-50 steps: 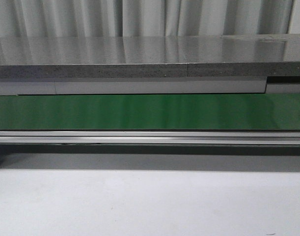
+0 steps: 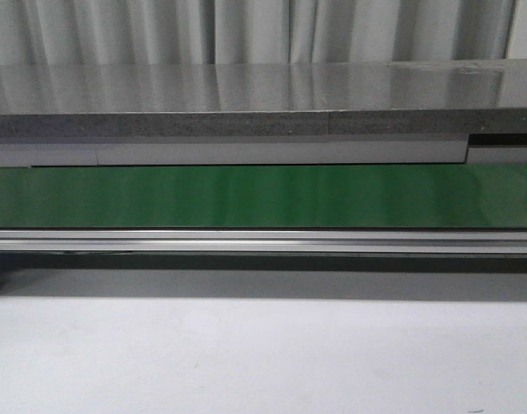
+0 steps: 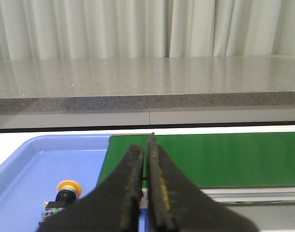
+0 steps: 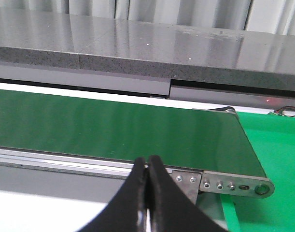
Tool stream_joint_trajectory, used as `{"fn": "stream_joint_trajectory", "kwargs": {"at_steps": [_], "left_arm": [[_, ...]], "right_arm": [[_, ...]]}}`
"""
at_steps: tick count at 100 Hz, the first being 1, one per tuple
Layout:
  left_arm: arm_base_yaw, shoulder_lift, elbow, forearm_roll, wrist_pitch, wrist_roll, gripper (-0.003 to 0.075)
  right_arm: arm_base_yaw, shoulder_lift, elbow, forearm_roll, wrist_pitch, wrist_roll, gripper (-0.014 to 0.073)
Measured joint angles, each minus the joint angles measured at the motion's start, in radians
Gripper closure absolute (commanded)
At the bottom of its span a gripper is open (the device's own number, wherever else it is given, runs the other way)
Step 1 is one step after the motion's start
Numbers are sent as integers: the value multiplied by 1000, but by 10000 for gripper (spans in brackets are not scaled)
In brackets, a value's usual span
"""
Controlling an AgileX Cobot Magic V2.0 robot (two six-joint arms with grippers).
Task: Move button from left to right
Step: 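Move the open left gripper over the yellow push button in the blue tray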
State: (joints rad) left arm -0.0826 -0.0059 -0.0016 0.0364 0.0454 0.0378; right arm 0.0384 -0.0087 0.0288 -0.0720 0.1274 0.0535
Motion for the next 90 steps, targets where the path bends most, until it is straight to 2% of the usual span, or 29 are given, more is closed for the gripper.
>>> {"fn": "stream_joint_trajectory", "kwargs": {"at_steps": [18,34,46,70,79,90], "left_arm": [[0,0,-22,-1,33,0,715],[0,52,-152,-6,145,0,715],[0,164,-292,-5,293,0,715],[0,446,-600,35,676,0,715],[0,534,-679,32,764,0,715],[0,612,-723,28,802,0,715]], "right_arm": [[0,0,0,0,0,0,715],[0,0,0,0,0,0,715],[0,0,0,0,0,0,715],[0,0,0,0,0,0,715],[0,0,0,0,0,0,715],[0,0,0,0,0,0,715]]}}
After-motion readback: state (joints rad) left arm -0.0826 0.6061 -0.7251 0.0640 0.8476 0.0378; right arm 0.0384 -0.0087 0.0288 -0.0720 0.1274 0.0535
